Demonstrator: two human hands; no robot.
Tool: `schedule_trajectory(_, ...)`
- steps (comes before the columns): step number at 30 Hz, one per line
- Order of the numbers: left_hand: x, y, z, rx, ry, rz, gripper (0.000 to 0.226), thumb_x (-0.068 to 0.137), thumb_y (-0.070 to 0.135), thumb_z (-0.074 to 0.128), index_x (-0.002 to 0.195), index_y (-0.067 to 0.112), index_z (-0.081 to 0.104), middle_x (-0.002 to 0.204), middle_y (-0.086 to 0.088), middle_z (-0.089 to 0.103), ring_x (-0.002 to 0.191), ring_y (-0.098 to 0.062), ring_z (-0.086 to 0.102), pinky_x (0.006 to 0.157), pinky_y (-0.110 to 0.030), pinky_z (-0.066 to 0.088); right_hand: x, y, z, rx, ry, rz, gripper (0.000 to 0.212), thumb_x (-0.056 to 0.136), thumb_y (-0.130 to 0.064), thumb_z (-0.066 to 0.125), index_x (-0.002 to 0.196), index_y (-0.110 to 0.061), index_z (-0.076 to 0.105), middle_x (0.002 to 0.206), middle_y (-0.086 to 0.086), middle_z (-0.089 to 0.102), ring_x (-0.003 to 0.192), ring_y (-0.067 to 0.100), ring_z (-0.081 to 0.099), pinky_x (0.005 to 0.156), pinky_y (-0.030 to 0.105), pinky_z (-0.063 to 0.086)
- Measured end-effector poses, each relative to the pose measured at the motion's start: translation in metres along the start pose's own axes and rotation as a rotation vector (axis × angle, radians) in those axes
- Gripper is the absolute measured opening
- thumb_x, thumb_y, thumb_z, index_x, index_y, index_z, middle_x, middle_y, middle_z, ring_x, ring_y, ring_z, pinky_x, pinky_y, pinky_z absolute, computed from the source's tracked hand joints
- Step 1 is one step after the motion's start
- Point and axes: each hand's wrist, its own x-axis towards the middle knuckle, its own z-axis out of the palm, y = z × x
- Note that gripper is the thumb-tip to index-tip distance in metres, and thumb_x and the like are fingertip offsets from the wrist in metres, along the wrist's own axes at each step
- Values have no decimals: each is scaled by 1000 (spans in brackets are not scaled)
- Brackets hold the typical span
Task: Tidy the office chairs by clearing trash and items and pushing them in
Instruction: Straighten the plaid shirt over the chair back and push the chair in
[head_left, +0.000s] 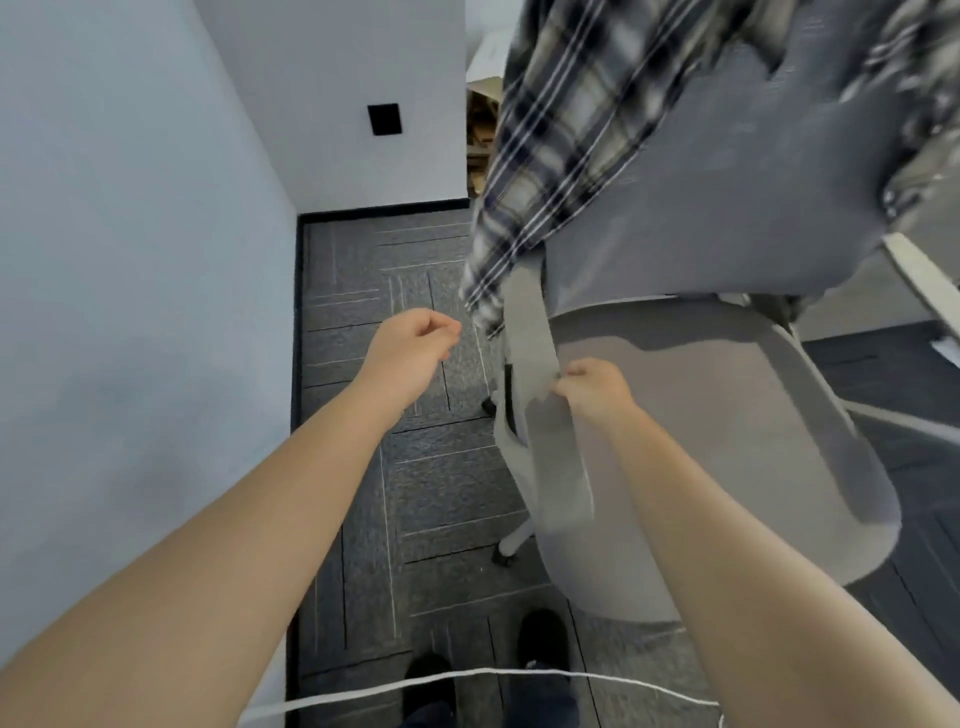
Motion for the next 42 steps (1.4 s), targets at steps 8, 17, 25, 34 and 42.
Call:
schedule_trajectory(8, -56, 43, -27, -89, 44, 144, 13, 92, 17, 45, 92, 15, 58, 88, -1, 58, 75, -12, 51, 68, -22, 43, -81, -45, -44, 131, 222, -139, 17, 87, -14, 50, 78, -1, 57, 79, 21, 57, 86, 33, 53, 56, 34, 41)
schedule_trajectory(17, -113, 108, -65, -186, 170, 293, 25, 91, 14, 46, 69, 24, 53, 74, 4, 54, 68, -9, 48, 67, -23, 41, -164, -113, -103, 223, 324, -374, 43, 93, -21, 46, 127, 5, 44, 128, 24, 53, 109, 41, 54, 80, 41, 47)
schedule_trajectory(25, -105, 158, -91, -221, 193, 348, 25, 92, 15, 45, 69, 23, 51, 77, 5, 54, 75, -11, 50, 83, -33, 42, -156, -181, -125, 251, 359, -433, 36, 89, -28, 49, 62, -25, 24, 64, -6, 30, 51, 9, 29, 44, 22, 24)
schedule_trajectory(34, -45, 184, -108, -121, 154, 355, 15, 94, 13, 40, 93, 14, 54, 97, -5, 57, 90, -18, 52, 72, -27, 42, -127, -231, -114, 85, 290, -302, 66, 85, -20, 57, 137, 2, 25, 128, 18, 49, 106, 28, 53, 74, 27, 36)
schedule_trajectory(42, -35, 183, -95, -1, 96, 369, 22, 93, 9, 42, 110, 8, 56, 107, -7, 55, 94, -19, 50, 75, -30, 41, -144, -207, -120, 96, 238, -329, 44, 81, -14, 59, 119, -3, 41, 81, 2, 47, 72, 13, 47, 72, 34, 47)
